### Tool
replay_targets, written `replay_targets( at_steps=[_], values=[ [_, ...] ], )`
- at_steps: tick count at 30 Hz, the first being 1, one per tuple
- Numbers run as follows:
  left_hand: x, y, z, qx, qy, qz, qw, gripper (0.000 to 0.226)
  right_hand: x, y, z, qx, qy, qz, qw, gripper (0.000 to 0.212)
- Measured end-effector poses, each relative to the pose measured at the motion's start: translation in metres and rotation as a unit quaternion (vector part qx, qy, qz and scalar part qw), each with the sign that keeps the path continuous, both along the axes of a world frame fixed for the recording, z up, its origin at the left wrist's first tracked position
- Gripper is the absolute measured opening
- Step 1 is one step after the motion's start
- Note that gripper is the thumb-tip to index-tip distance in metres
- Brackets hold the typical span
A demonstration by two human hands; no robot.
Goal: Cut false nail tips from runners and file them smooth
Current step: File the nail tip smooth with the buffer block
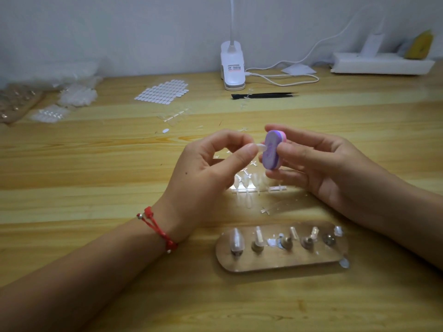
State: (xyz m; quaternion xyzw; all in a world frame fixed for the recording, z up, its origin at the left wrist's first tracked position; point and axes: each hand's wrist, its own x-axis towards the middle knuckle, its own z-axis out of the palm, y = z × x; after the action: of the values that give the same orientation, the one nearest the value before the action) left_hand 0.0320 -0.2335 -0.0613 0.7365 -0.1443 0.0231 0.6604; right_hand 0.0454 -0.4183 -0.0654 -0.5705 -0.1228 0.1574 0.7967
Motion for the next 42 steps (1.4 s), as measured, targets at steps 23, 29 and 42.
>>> replay_targets(
  at_steps=[23, 29, 42],
  values=[
    [-0.0023, -0.0022, 0.0004, 0.089, -0.039, -0.027, 0.995, 0.011, -0.0023, 0.0007, -0.0025, -0.046, -0.005, -0.004, 0.999, 0.039],
    [0.0018, 0.001, 0.0013, 0.078, -0.029, -0.004, 0.997, 0.012, -0.0019, 0.0013, -0.0017, -0.056, -0.006, 0.021, 0.998, 0.035],
    [0.0024, 0.0009, 0.0025, 0.076, -0.012, 0.005, 0.997, 0.016, -0.0025, 0.002, 0.0028, -0.069, -0.004, 0.03, 0.997, 0.033]
  ],
)
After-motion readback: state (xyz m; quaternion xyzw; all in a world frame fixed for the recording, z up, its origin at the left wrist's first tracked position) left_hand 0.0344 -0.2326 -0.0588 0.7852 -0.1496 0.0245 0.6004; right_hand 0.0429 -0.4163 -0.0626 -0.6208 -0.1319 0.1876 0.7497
